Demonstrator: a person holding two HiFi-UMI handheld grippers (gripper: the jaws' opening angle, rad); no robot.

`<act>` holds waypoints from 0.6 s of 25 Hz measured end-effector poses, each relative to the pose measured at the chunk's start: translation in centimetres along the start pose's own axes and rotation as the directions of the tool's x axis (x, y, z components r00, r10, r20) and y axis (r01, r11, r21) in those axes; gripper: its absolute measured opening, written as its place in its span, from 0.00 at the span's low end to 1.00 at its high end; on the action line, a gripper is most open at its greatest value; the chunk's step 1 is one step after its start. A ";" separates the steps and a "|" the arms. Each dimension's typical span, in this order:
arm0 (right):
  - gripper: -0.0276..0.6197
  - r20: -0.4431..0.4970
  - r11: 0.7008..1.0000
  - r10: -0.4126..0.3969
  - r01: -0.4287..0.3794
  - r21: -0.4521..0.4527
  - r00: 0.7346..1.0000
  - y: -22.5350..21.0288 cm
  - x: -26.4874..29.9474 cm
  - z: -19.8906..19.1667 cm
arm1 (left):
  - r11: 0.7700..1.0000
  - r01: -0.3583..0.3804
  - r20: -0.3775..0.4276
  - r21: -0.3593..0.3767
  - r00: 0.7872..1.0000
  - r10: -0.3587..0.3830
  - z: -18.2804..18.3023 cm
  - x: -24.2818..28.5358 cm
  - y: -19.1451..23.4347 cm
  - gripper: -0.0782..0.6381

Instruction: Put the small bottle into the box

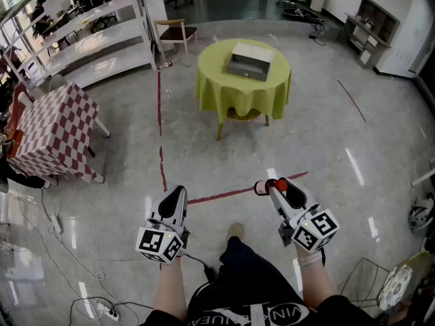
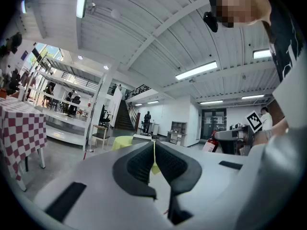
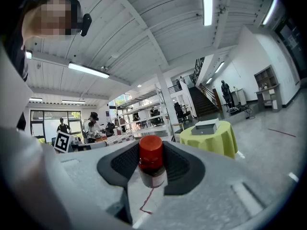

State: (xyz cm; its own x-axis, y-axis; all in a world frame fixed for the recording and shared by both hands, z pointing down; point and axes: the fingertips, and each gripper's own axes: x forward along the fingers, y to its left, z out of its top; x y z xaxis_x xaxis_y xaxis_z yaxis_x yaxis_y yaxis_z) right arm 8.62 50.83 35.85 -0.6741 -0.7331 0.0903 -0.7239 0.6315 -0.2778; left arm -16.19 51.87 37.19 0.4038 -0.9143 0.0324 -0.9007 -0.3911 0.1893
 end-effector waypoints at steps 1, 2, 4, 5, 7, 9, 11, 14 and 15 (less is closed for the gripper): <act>0.26 -0.003 1.000 0.002 -0.002 -0.005 1.000 -0.4 0.9 0.1 | 1.000 -0.001 0.001 0.003 1.000 0.001 0.1 0.8 0.5 0.13; 0.26 -0.007 1.000 0.003 -0.004 -0.011 1.000 -0.8 1.7 0.2 | 1.000 -0.001 0.002 0.005 1.000 0.001 0.1 1.7 1.0 0.13; 0.26 -0.016 1.000 0.004 -0.005 -0.024 1.000 -1.8 3.3 0.3 | 1.000 0.003 0.003 0.003 1.000 -0.003 0.2 3.5 1.7 0.13; 0.26 -0.022 0.999 0.007 -0.007 -0.033 1.000 -2.2 4.1 0.5 | 1.000 0.008 0.002 0.002 1.000 -0.008 0.3 4.6 2.0 0.13; 0.26 -0.030 0.998 0.017 -0.019 -0.057 0.999 -3.2 5.7 0.9 | 1.000 0.021 0.000 0.010 1.000 -0.021 0.6 6.7 2.2 0.13; 0.26 -0.038 0.997 0.021 -0.024 -0.072 0.999 -4.3 7.2 1.3 | 0.999 0.030 -0.004 0.021 1.000 -0.030 0.9 8.7 2.4 0.13; 0.26 -0.043 0.997 0.012 -0.016 -0.076 0.999 -5.6 8.7 1.7 | 0.999 0.034 -0.008 0.024 0.999 -0.034 1.2 10.5 2.9 0.13; 0.26 -0.044 0.997 -0.001 -0.002 -0.078 0.999 -7.5 10.4 2.3 | 0.999 0.038 -0.015 0.018 0.999 -0.037 1.3 12.9 3.6 0.13; 0.26 -0.044 0.997 -0.004 0.001 -0.076 0.999 -8.1 10.9 2.5 | 0.999 0.037 -0.017 0.015 0.999 -0.036 1.4 13.7 3.9 0.13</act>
State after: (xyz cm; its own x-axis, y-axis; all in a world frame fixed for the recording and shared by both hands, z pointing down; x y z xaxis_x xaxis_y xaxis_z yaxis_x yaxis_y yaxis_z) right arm 7.54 37.09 36.70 -0.6771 -0.7237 0.1332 -0.7333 0.6484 -0.2047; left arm -14.39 37.67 37.02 0.4390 -0.8975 0.0423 -0.8876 -0.4258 0.1756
